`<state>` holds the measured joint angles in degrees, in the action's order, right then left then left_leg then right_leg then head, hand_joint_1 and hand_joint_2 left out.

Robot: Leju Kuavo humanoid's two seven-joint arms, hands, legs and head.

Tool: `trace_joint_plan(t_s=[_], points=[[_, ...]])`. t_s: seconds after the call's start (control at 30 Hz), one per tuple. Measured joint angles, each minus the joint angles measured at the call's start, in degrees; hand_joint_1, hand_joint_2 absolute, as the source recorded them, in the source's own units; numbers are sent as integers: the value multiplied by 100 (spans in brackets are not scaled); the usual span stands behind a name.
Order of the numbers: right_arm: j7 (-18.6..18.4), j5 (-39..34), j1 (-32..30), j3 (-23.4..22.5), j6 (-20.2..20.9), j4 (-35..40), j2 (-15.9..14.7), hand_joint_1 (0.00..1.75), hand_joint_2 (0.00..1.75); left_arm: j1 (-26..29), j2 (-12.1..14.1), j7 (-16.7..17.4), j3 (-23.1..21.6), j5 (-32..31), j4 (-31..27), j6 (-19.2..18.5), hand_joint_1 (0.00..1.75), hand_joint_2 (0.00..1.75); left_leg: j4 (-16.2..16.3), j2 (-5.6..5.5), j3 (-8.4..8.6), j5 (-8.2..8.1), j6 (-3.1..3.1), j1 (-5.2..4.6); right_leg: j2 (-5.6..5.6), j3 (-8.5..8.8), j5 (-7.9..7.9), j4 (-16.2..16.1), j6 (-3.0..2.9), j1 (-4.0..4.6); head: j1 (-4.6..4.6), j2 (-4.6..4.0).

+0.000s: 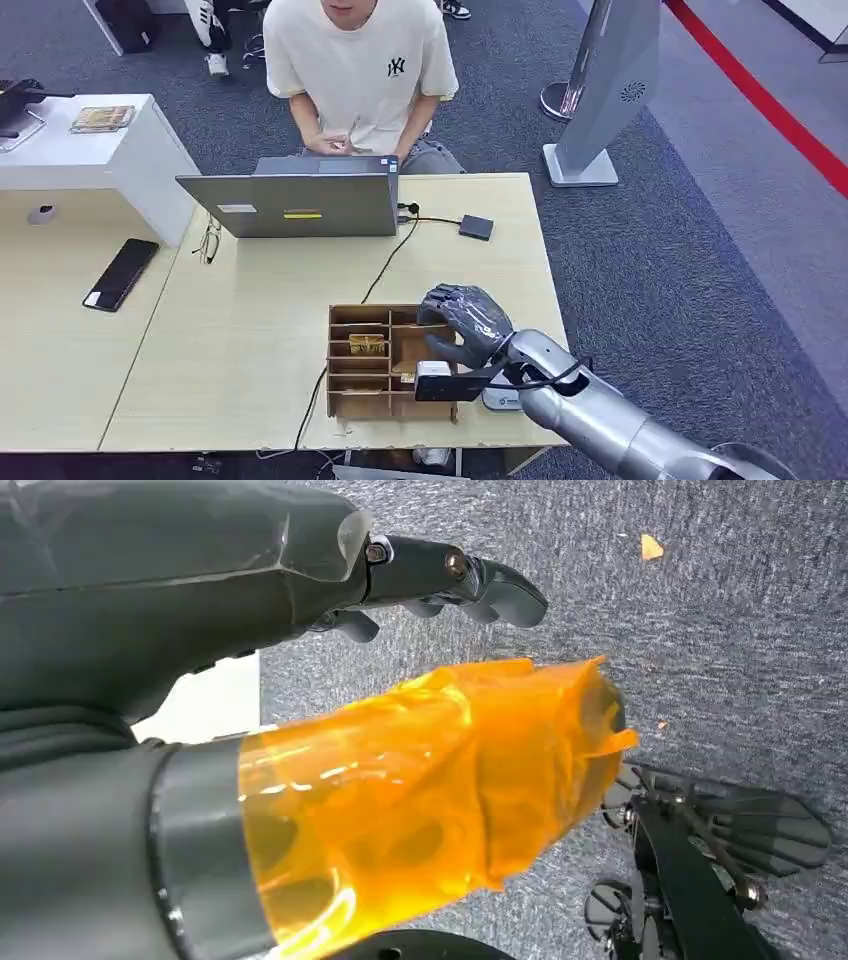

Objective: Pass the card to the sensor for recognition and then transmit it.

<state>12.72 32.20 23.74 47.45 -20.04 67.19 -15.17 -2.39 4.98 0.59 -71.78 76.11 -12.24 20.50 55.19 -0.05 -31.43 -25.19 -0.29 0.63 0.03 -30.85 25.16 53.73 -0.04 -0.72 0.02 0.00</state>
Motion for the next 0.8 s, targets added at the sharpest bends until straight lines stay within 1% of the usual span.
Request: trace_joint_plan(t_s=[0.07,0.1,0.2,0.37,0.4,0.63,0.67,0.8], points=[[0,0,7,-2,0,-17,0,147,175,0,0,0,0,2,0,0,0,0,0,0,0,0,0,0,0,0,0,0,0,0,0,0],[0,0,13,-2,0,-28,0,155,175,1,0,0,0,0,0,2,0,0,0,-1,0,0,0,0,0,0,0,0,0,0,0,0],[0,-2,32,-4,-2,-42,0,168,175,0,0,0,0,2,0,7,0,0,0,-1,0,0,0,0,-1,1,0,0,0,0,0,0],[0,0,79,-4,-4,-61,2,169,175,0,0,0,0,0,0,9,0,0,0,-1,1,0,0,0,-1,1,0,0,0,0,0,0],[0,0,89,-4,-2,-66,2,166,175,0,0,0,0,0,0,9,0,0,0,-1,2,0,0,0,-1,2,0,0,0,0,0,0],[0,0,113,-4,-2,-81,9,175,175,0,0,2,0,0,0,9,0,0,0,-1,3,0,0,0,-2,5,-1,0,1,0,0,0],[0,0,115,-4,-2,-83,9,171,175,0,0,2,0,0,0,9,0,0,0,-1,3,0,0,0,-2,5,-1,0,1,0,0,0],[0,-13,109,-7,11,-103,9,173,175,0,0,2,0,0,0,7,0,0,0,-1,2,0,0,0,-1,4,-1,0,2,-1,4,0]])
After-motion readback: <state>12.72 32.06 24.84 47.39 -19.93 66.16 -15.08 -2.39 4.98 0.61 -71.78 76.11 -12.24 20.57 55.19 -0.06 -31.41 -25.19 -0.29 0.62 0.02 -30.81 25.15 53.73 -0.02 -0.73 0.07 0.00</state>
